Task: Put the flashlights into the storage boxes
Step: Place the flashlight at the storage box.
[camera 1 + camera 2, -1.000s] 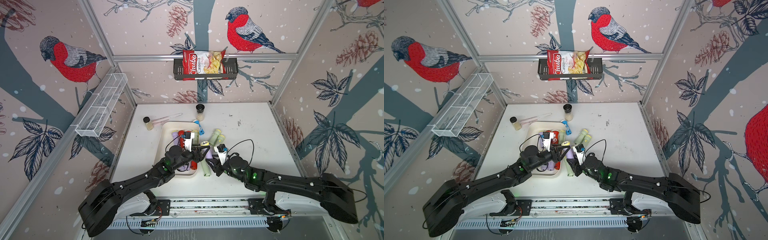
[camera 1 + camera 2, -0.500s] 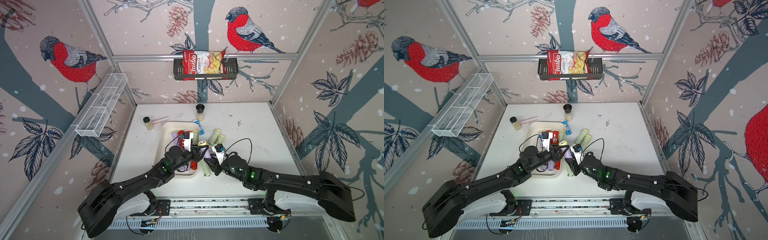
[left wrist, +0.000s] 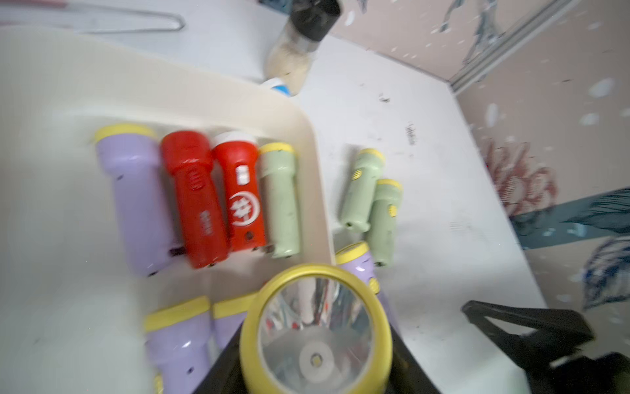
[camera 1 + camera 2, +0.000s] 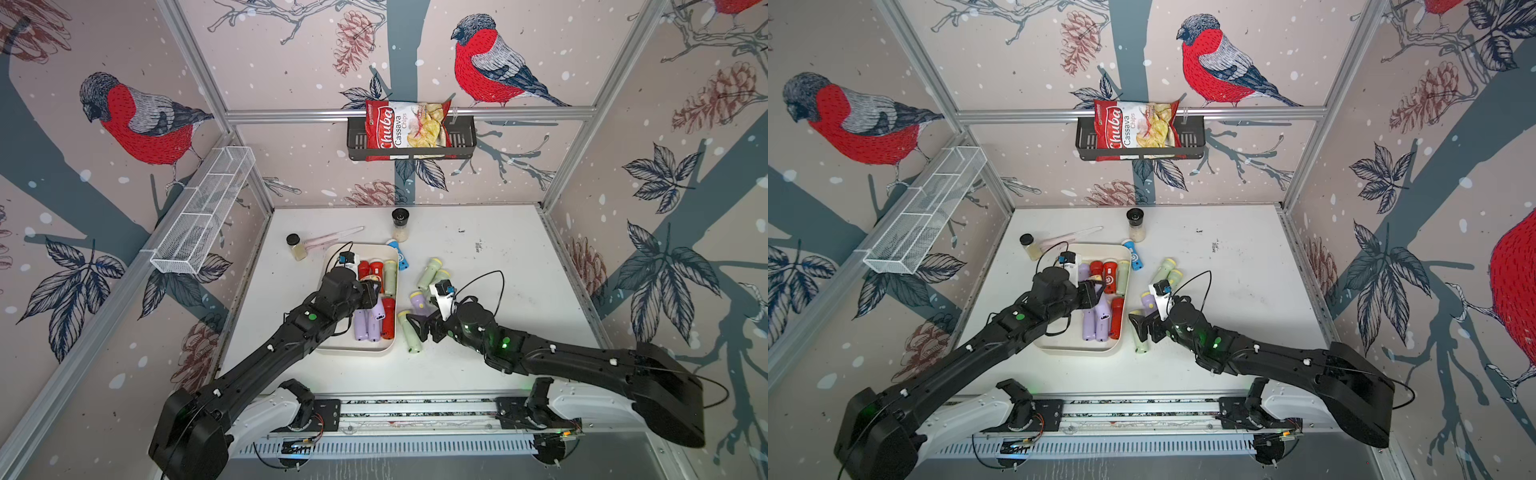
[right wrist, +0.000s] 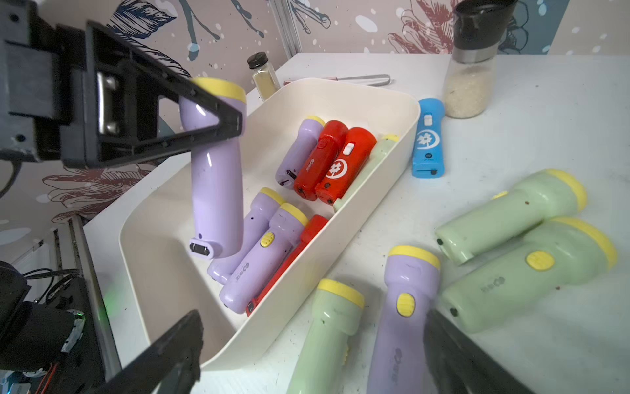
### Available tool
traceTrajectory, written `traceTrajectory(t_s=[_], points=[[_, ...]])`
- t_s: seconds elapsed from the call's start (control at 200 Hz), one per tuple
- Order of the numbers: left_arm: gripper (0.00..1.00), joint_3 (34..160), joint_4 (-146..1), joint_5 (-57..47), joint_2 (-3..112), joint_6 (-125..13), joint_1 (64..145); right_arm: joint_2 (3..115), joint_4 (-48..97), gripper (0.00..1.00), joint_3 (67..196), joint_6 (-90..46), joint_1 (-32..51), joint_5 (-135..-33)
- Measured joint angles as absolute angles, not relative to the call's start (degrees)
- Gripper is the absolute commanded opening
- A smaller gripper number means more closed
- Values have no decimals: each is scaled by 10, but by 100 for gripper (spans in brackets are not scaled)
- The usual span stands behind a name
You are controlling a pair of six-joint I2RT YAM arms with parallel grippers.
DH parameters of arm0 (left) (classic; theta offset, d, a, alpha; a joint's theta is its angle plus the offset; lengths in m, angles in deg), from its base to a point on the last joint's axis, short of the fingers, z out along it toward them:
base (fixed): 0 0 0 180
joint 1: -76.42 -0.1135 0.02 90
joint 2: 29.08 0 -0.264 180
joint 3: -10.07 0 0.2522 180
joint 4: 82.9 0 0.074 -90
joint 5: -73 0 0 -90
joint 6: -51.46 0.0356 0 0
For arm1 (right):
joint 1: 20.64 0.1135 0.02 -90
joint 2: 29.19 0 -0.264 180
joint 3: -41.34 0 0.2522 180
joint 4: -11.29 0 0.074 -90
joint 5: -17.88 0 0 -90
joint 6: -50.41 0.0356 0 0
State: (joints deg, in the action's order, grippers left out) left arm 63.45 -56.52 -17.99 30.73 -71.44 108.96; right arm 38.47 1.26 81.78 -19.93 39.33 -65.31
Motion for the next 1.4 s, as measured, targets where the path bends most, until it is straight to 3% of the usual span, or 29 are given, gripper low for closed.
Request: traceTrajectory(t_s=[0.36,0.77,1.401], points=[[40,709,-415,-277,418,-641,1012,385,26,99,823,-199,379,-668],[43,718,-398,-262,507,-611,997,372,33,99,814,-197,361,-681],[59,693,-398,-247,504,-611,994,345,37,99,796,-184,352,-692]])
